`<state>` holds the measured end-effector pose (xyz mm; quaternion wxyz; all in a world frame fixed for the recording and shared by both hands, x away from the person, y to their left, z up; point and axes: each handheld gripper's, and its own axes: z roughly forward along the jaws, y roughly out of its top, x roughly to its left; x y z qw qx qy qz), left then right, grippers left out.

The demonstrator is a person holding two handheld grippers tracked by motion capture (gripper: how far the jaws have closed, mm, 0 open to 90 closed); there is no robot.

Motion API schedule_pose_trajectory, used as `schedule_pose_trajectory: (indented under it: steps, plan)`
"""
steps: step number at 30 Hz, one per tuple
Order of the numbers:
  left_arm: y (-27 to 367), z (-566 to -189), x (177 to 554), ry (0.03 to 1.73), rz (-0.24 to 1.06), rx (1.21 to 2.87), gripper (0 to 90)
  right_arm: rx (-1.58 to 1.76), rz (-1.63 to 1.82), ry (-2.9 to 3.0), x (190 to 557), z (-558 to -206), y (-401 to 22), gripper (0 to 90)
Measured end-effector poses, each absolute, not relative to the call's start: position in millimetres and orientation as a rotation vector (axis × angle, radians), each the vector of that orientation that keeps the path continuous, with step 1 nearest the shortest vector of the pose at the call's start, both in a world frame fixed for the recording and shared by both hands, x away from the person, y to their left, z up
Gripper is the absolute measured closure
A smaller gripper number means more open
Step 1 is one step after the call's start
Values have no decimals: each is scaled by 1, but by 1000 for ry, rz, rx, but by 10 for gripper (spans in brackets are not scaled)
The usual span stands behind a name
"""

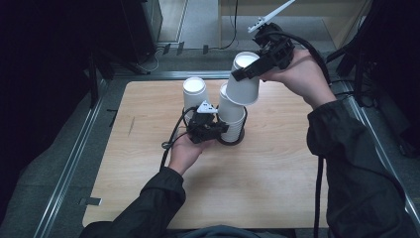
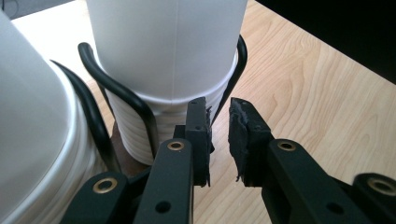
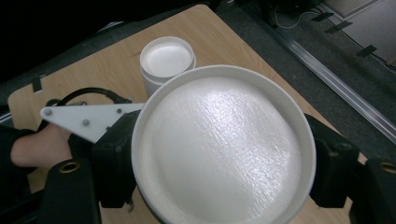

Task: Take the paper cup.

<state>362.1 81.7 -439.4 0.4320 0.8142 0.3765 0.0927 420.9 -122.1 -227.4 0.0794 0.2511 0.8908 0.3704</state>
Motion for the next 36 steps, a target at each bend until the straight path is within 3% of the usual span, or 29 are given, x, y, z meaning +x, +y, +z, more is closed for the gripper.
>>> schedule_pose_trajectory:
  steps: [2,3,7,14,17,22,36]
  plan:
    - [83,-439,362,936,213,2034,760,756,1111,2672,418,-227,-124,248]
    - [84,-439,361,931,159,2035,683,765,1117,2682,411,-227,-128,248]
    - [89,-435,357,895,121,2049,620,720,1125,2697,395,-228,-132,248]
    - [95,-428,347,830,129,2082,487,673,1138,2721,369,-242,-143,247]
    - [97,-425,343,810,124,2097,470,665,1130,2723,363,-249,-147,247]
    - [105,-423,332,773,113,2114,465,662,1106,2769,350,-288,-154,248]
    - [120,-437,315,640,42,2113,325,629,1100,2820,337,-371,-158,248]
